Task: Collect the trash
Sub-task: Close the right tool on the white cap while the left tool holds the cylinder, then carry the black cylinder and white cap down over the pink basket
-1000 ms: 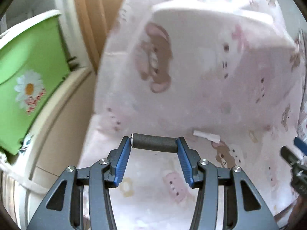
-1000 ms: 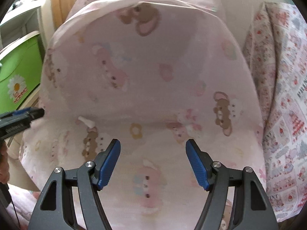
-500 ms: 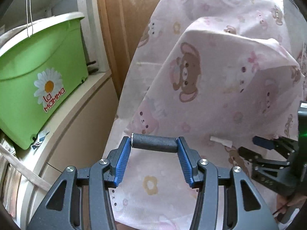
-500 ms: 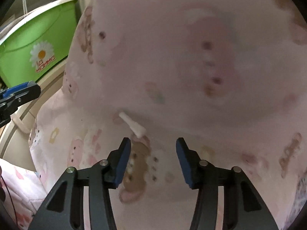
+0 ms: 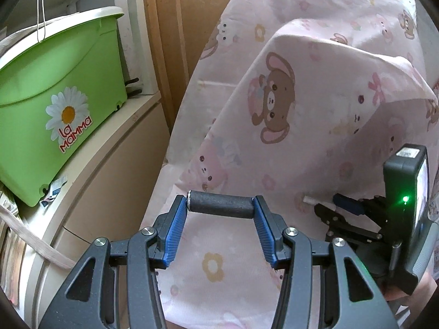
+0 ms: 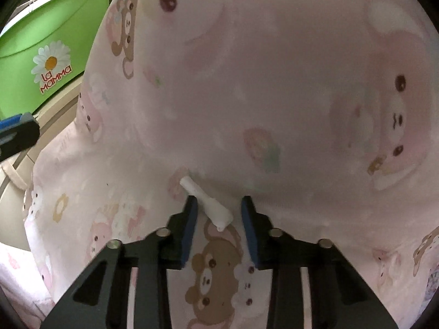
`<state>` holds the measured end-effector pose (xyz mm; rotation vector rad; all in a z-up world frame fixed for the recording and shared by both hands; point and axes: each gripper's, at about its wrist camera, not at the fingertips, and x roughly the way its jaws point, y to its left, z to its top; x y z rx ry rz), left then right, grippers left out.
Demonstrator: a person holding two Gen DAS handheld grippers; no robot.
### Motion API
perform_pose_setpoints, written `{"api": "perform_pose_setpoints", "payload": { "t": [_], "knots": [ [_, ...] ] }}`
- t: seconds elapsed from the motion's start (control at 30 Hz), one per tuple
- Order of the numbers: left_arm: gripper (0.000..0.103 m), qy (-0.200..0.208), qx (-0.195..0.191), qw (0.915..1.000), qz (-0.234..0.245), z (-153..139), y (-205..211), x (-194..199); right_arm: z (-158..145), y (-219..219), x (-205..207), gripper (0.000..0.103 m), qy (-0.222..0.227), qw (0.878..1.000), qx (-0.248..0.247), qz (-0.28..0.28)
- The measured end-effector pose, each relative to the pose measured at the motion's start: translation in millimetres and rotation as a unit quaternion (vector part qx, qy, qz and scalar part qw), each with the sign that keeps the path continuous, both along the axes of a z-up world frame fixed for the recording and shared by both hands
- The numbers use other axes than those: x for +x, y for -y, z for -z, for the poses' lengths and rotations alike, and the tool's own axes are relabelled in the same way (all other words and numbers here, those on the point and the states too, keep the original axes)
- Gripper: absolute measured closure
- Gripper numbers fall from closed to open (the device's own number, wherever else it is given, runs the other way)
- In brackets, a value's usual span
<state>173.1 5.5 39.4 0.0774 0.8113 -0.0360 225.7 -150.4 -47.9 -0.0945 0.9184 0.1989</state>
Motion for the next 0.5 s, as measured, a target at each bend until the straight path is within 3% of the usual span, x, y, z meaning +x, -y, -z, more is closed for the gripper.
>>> {"api": "perform_pose_setpoints", "payload": {
  "t": [0.23,0.5],
  "knots": [
    [0.055,0.006,0.008,1.0000,0.001,0.0,1.3,-2.4,-3.8,-4.7,-9.3,0.081,0.021,1.000,-0.002,0.021],
    [0.055,0.013,0.009,0.9999,0.005,-2.2,3.7,-7.5,-28.2,9.2,-45.5,0.081,0.049,0.997,0.025,0.050]
  ]
}}
